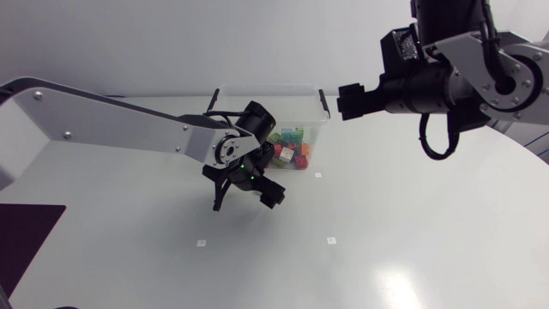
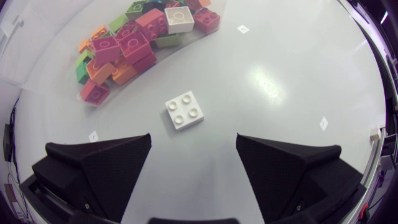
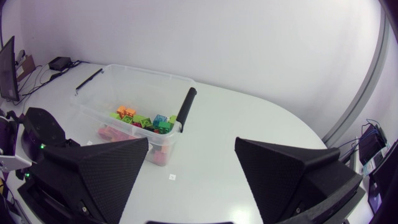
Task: Place the duplo bricks in the container
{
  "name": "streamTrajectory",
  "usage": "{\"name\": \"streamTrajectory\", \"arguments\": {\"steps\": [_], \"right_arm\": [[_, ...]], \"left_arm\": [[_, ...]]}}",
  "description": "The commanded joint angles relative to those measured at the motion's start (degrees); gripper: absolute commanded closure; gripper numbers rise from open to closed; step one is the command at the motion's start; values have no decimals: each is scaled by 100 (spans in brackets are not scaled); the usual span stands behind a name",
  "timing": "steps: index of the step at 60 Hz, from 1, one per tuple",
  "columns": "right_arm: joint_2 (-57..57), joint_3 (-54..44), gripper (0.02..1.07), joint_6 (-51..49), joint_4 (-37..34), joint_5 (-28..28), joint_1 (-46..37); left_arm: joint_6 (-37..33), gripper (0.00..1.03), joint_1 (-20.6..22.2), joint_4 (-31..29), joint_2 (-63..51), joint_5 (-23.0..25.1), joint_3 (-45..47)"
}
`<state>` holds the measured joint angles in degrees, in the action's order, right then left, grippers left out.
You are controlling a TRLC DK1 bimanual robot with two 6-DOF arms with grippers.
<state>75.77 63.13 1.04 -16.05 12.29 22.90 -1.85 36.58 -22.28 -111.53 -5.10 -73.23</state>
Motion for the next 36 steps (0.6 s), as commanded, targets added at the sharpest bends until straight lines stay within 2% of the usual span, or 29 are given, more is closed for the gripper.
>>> {"name": "streamTrajectory", "arguments": {"steps": [1,16,36], "right_arm": [[-255,-363,7,10,94,89,-110],[-1082,-1154,7,-139,252,89,-382],[-2207,-2191,7,-403,401,291,-664]], "left_arm": [[290,9,34,-66,-264,-70,-288],[703,12,-98,-101,-678,-105,-649],[1099,12,-230,224,-792,-237,-666]]}}
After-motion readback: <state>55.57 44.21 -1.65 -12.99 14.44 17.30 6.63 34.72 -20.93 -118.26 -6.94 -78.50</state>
